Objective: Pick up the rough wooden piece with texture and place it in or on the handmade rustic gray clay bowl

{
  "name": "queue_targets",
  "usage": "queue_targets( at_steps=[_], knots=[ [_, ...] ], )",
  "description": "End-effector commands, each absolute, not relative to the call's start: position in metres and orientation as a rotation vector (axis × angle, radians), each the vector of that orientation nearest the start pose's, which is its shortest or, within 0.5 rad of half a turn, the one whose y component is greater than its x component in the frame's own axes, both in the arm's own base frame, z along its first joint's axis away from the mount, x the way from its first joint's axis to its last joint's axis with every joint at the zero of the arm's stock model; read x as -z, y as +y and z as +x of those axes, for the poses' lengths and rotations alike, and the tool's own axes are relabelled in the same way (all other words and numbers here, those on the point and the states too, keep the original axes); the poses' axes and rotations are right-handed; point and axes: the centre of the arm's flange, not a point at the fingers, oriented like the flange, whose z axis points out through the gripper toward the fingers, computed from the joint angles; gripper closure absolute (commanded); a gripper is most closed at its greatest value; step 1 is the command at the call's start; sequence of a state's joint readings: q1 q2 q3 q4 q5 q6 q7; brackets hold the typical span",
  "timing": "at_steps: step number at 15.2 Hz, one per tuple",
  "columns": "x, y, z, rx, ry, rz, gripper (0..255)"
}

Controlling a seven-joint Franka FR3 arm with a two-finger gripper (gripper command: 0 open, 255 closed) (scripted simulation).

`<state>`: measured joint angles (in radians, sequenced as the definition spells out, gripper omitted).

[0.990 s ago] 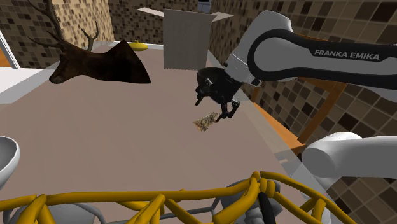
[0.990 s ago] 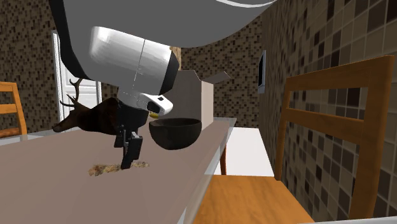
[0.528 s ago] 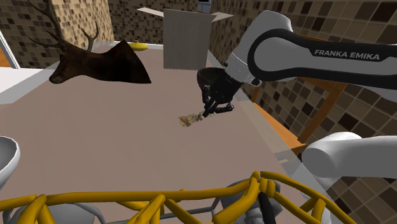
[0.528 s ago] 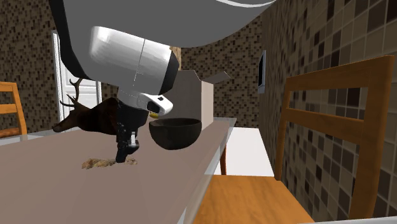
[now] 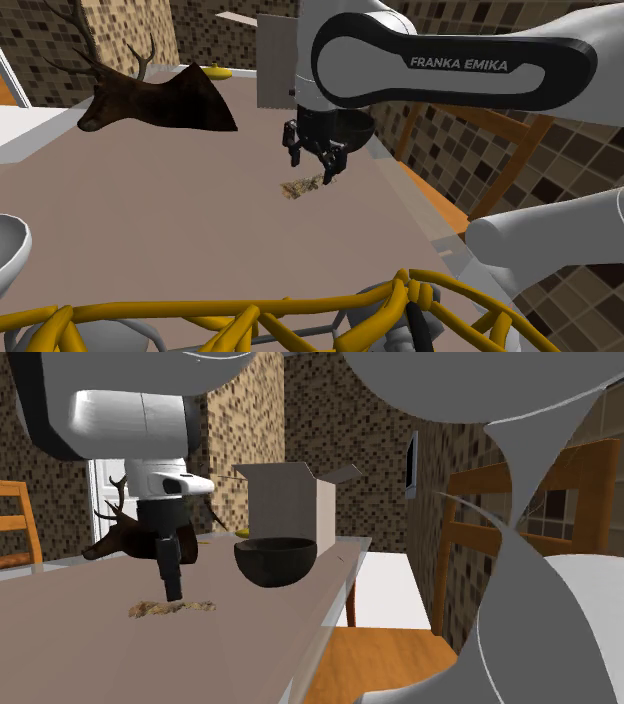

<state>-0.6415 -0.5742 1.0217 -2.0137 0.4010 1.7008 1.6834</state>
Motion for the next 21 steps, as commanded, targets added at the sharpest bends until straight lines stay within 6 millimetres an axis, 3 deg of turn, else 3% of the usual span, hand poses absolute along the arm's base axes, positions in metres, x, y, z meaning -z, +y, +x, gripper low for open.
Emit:
queue_targets(
  at_steps=[1,7,15,16,21],
  knots=[
    [-0.554,0.296,0.405,0.163,2.227,-2.390,0],
    [-0.519,0.290,0.405,0.163,2.227,-2.390,0],
    [-0.519,0.290,0.405,0.163,2.227,-2.390,0],
    [-0.519,0.290,0.405,0.163,2.227,-2.390,255],
    [-0.519,0.291,0.404,0.163,2.227,-2.390,255]
  ],
)
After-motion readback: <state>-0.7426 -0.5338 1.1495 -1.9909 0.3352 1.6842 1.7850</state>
